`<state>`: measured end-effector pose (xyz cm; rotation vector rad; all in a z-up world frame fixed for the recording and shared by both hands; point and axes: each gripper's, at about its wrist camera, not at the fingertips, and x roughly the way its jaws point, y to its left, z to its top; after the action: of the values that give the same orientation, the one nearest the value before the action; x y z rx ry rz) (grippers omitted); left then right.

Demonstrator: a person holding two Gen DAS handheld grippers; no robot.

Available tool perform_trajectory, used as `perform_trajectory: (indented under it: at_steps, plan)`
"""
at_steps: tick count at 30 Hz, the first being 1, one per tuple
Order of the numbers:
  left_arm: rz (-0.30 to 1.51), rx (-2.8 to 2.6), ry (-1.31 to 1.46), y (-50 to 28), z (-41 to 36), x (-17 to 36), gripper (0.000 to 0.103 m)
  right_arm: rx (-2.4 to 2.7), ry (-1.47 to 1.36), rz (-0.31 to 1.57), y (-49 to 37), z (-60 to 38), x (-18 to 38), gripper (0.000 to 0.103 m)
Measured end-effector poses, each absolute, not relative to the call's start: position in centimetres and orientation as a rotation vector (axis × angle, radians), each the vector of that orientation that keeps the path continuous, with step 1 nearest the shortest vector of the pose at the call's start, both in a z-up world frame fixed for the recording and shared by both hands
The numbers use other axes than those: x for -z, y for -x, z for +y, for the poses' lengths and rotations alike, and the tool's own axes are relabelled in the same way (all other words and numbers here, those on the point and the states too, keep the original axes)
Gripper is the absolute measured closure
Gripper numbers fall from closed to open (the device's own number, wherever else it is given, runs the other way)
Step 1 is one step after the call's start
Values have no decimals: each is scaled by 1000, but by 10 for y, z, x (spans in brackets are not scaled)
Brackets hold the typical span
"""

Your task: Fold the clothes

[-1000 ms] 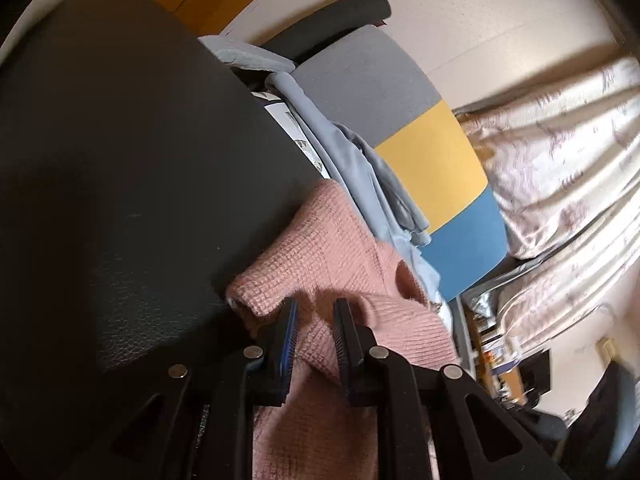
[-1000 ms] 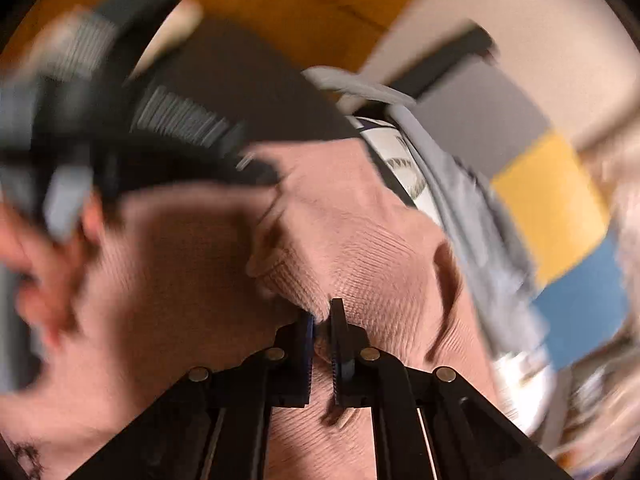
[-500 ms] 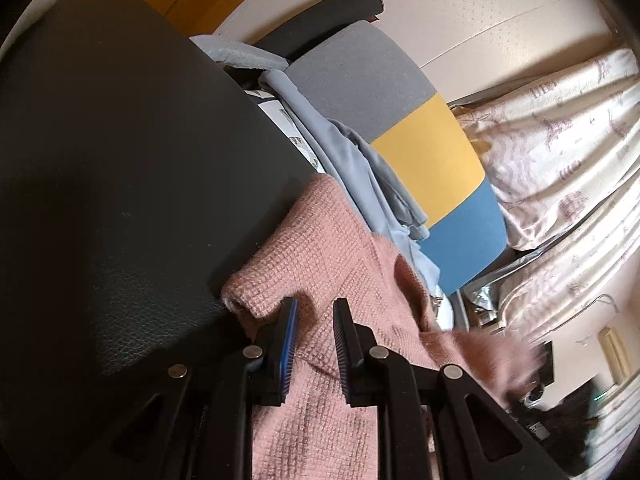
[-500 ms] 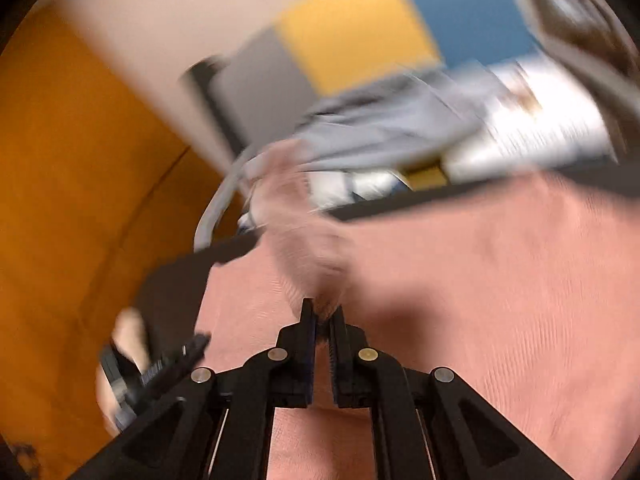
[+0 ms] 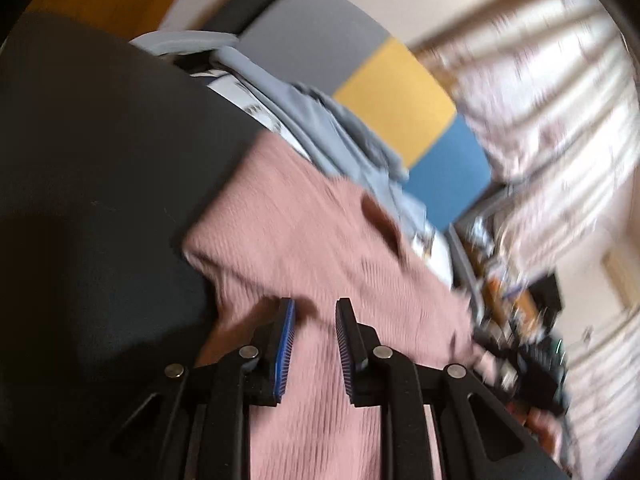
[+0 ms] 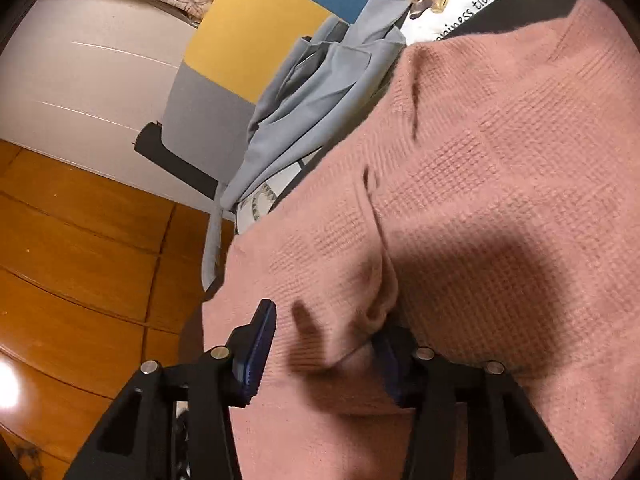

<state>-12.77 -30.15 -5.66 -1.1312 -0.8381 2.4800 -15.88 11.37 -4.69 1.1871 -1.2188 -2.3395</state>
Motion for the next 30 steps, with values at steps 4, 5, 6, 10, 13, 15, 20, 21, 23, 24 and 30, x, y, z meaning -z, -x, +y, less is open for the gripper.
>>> perform_trajectory:
  at_steps: [4,5,6,10,13,15,20,21,23,24,30]
  plan:
    - [-624,-2535,1255,133,-292,50,85,2352,-1157,-1157,164,110,31,97]
    - [-572,-2552,1270,137,-289,48,85,2340,-1135,-1153,164,110,23,97]
    - [-529,-2562,1287,142,-286,47,85,2327,-1111,-1149,164,109,14,97]
    - [-341,-2595,1321,165,-269,43,85,2310,-998,-1099,165,104,-30,97]
    - [-218,-2655,1300,171,-263,43,83,2326,-917,-1061,164,103,-60,97]
    - [-221,-2722,1296,173,-270,46,83,2347,-878,-1046,163,105,-72,97]
    - [-418,-2692,1257,173,-295,52,84,2409,-909,-1017,163,121,-70,97]
    - [-436,-2692,1256,172,-298,53,85,2409,-942,-1034,163,124,-61,97]
    - [-470,-2698,1251,172,-302,54,86,2413,-1000,-1061,163,128,-43,97]
    - [-477,-2702,1251,173,-303,55,87,2425,-1032,-1060,161,130,-32,97]
    - [-510,-2717,1251,174,-305,58,92,2460,-1216,-1076,152,144,26,97]
